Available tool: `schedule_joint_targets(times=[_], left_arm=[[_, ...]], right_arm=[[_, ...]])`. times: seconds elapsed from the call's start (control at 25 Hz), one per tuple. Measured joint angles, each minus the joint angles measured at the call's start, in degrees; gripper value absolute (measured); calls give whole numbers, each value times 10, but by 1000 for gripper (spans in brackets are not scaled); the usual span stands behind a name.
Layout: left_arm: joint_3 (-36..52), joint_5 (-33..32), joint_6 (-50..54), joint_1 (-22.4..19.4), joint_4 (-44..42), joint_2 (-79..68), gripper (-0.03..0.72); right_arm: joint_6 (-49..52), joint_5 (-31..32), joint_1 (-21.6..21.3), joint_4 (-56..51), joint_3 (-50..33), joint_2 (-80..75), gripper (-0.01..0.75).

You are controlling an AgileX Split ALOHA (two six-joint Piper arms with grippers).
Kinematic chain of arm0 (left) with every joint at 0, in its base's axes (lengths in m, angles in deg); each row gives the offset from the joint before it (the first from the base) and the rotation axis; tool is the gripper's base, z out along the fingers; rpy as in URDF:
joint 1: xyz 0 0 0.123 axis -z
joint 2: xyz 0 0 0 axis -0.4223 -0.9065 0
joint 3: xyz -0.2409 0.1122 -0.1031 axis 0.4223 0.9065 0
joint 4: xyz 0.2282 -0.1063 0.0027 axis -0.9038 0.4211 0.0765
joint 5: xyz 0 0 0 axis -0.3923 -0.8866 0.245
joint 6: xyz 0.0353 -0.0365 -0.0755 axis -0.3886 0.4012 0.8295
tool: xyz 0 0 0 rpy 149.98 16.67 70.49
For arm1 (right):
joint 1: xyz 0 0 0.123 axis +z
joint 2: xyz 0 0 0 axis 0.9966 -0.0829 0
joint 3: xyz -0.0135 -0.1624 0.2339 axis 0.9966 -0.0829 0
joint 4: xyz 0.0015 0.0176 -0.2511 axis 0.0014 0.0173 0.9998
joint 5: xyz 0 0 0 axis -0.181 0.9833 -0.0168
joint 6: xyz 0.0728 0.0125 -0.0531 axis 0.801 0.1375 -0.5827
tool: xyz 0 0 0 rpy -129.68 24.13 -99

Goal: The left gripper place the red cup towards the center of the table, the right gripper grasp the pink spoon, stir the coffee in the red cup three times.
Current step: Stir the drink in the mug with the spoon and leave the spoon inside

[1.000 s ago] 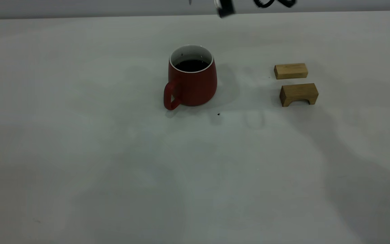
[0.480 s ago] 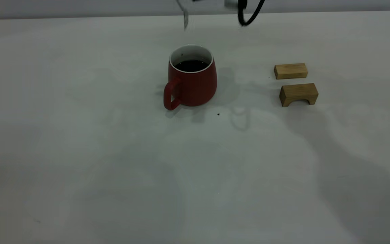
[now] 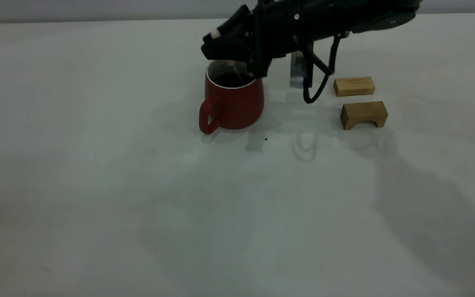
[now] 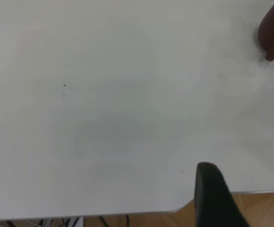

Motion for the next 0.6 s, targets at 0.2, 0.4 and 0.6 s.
schedule_joint_targets(times=[0.2, 0.4, 0.6], left_arm=[[0, 0, 0, 0, 0, 0, 407], [0, 0, 0, 0, 0, 0, 407], [0, 0, 0, 0, 0, 0, 407]], right_arm=[[19, 34, 17, 0, 40, -39, 123], [11, 57, 22, 0, 127, -89, 123], [-28, 56, -3, 1, 134, -89, 123]])
